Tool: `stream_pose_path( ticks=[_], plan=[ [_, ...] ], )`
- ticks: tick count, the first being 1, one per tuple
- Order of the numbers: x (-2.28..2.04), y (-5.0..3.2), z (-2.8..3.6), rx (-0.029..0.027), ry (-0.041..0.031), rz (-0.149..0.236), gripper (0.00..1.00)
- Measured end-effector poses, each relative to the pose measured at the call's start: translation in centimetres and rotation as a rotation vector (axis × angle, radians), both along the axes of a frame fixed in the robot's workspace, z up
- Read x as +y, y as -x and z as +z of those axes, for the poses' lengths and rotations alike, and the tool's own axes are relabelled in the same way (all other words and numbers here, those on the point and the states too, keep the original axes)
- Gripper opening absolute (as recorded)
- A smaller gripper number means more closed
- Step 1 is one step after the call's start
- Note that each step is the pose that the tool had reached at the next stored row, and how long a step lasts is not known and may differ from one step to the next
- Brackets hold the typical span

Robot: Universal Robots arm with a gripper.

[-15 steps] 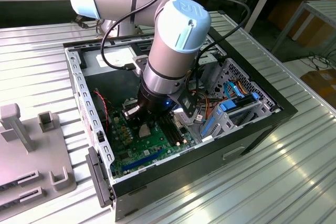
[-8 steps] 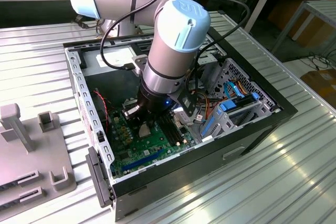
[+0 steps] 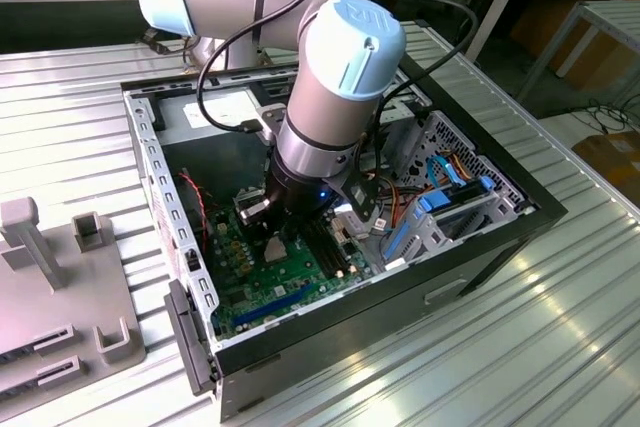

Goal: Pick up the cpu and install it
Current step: 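Place the cpu into insertion slot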

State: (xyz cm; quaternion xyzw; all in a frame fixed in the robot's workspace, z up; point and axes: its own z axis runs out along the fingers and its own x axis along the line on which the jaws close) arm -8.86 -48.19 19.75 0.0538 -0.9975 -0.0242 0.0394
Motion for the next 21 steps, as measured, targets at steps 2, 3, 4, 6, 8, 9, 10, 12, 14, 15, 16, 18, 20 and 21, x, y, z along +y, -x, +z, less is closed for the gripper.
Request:
stream_pose_path(
  ticks=[2,3,4,6,8,9,10,12,14,15,16,18,20,21],
  plan=[
    [0.0,-0.03,-0.04,-0.0002,-0.0002,-0.001,0.55],
    [0.0,-0.03,-0.04,-0.0002,-0.0002,-0.001,0.55],
    [0.0,-0.03,-0.02,-0.0003,-0.0003,-0.001,0.55],
    [0.02,-0.04,0.18,-0.001,-0.0014,-0.001,0.55],
    [0.0,-0.03,0.6,-0.0003,-0.0005,-0.001,0.55],
    [0.0,-0.03,0.7,-0.0003,-0.0004,-0.001,0.55],
    [0.0,-0.03,0.76,-0.0003,-0.0003,-0.001,0.55],
    [-0.03,-0.02,0.62,-0.0003,-0.0004,-0.001,0.55],
    [-0.05,-0.02,0.51,-0.0002,-0.0001,-0.001,0.55],
    [-0.07,-0.02,0.51,-0.0002,-0.0001,-0.001,0.55],
    [-0.08,-0.02,0.51,-0.0002,-0.0002,-0.001,0.55],
    [-0.08,0.01,0.58,-0.0002,-0.0002,0.0,0.55],
    [-0.08,0.02,0.7,-0.0002,-0.0002,-0.001,0.55],
    [-0.08,0.02,0.78,-0.0002,-0.0002,-0.001,0.53]
  ],
)
